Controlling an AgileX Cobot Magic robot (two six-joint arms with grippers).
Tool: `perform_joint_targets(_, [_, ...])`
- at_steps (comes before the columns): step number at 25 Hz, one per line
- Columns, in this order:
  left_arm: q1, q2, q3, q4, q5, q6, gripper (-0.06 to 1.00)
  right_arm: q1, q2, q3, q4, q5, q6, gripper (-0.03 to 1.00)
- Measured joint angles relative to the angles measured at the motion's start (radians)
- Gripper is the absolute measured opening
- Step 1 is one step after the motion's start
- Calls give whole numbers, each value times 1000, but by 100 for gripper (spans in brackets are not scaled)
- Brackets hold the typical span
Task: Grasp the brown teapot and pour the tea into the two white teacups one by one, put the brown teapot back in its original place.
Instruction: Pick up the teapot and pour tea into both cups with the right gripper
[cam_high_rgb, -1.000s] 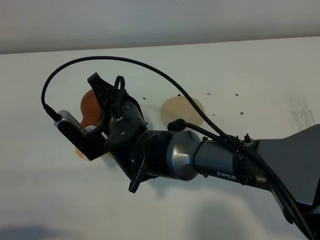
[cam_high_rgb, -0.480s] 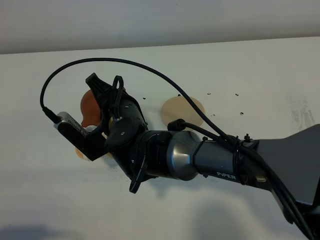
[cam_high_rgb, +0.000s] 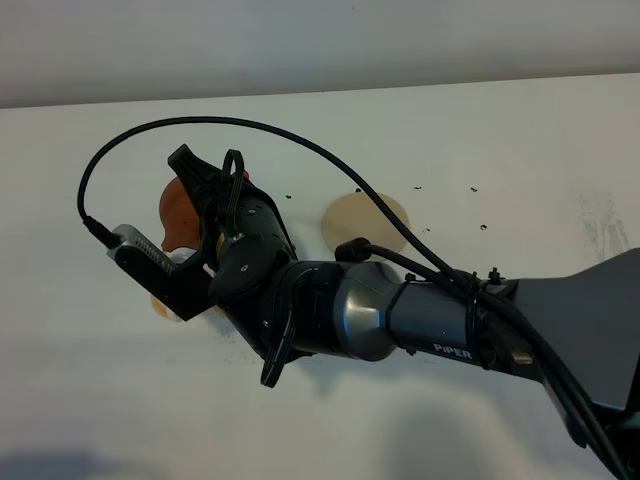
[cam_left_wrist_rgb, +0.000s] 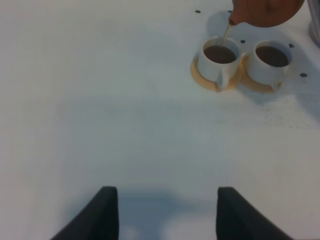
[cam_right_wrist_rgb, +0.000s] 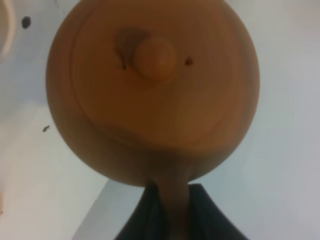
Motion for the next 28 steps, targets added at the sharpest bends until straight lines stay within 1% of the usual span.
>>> perform_joint_targets(28, [0,0,0,0,0,-1,44,0,0,12,-8,-7,-42,11])
